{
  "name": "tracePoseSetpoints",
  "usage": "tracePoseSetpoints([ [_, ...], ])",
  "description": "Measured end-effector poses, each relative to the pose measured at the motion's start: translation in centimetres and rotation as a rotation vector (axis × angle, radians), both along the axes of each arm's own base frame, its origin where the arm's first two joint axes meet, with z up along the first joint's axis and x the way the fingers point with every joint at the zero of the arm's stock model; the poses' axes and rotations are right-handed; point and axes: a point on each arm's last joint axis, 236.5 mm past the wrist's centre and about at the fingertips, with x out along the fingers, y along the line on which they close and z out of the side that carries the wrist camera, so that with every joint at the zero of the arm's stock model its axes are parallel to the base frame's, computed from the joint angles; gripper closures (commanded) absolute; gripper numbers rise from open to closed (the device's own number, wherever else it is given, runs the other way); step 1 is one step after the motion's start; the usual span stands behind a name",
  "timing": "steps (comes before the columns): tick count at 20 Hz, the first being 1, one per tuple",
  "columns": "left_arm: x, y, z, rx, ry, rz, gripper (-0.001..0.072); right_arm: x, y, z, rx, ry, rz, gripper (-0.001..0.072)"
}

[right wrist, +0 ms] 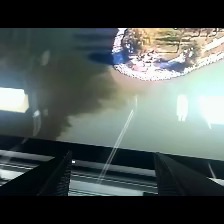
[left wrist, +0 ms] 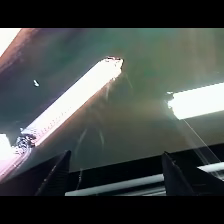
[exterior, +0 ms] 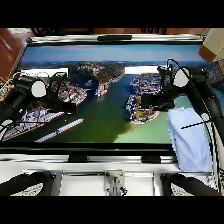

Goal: Fold the shirts.

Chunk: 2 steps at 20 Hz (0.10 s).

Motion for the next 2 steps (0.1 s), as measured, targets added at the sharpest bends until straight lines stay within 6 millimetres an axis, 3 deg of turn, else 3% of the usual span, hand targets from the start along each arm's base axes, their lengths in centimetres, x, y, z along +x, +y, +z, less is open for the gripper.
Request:
tracePoseSetpoints([
  [2,0.27,0.44,0.0,0.02,-0.012,-0.009,0.0016,-0.02,0.04,-0.01,0.001,0.001,0.001,0.0088],
])
